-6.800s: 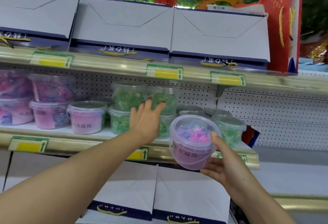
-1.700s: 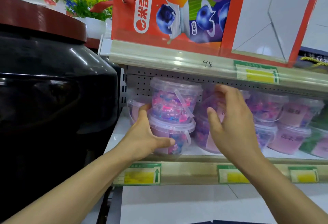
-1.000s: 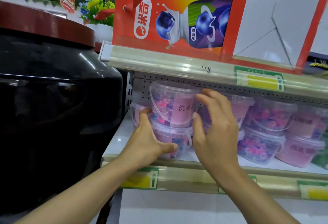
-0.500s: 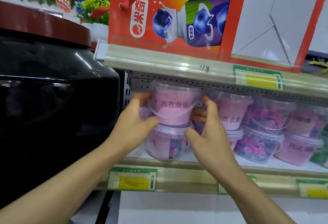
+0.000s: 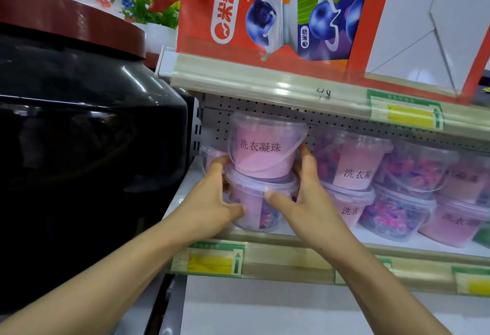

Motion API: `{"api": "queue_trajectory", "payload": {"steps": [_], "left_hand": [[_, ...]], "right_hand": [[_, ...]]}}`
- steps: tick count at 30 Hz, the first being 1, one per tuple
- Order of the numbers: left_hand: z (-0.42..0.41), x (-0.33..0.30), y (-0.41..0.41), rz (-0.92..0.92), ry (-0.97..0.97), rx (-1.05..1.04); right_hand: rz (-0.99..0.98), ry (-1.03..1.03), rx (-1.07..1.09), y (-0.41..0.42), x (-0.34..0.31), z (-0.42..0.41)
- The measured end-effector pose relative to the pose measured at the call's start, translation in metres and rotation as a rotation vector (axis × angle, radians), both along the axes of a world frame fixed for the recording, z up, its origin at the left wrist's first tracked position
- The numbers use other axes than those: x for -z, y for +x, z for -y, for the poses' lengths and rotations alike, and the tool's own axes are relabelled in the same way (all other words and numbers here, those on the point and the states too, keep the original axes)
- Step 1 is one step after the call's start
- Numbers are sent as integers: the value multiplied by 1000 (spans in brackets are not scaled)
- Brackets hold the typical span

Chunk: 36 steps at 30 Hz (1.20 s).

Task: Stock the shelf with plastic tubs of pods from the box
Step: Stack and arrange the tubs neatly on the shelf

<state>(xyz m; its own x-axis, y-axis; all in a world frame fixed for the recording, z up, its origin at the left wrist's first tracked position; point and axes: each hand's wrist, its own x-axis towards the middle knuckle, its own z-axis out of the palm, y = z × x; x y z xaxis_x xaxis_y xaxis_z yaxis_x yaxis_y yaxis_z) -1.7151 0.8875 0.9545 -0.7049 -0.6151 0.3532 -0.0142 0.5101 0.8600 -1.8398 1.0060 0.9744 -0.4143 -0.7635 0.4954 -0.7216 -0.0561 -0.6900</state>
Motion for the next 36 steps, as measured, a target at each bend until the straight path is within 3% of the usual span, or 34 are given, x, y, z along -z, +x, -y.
{"api": "queue_trajectory", "payload": {"steps": [6,14,22,25,28,32,36], "left_hand": [[-21,0,9,-24,-130,-174],[-11,-6,-3,-18,-52,-77],[-18,-1,8,-58,-83,-121],[-26,-8,12,-169,-211,-242],[-32,-15,12,-204,-376,-230],[-21,-20,7,-176,-281,-140],[-1,-27,3,-158,-122,-46]], "right_hand": [[153,12,-67,-15,-8,-5],[-119,30,173,1,6,-12],[-73,47,149,-9,8,-14],[14,-15,132,-7,0,-10],[146,-38,62,-9,-11,0],[195,-35,59,-7,-17,3],[44,-71,137,5,-13,-4]]}}
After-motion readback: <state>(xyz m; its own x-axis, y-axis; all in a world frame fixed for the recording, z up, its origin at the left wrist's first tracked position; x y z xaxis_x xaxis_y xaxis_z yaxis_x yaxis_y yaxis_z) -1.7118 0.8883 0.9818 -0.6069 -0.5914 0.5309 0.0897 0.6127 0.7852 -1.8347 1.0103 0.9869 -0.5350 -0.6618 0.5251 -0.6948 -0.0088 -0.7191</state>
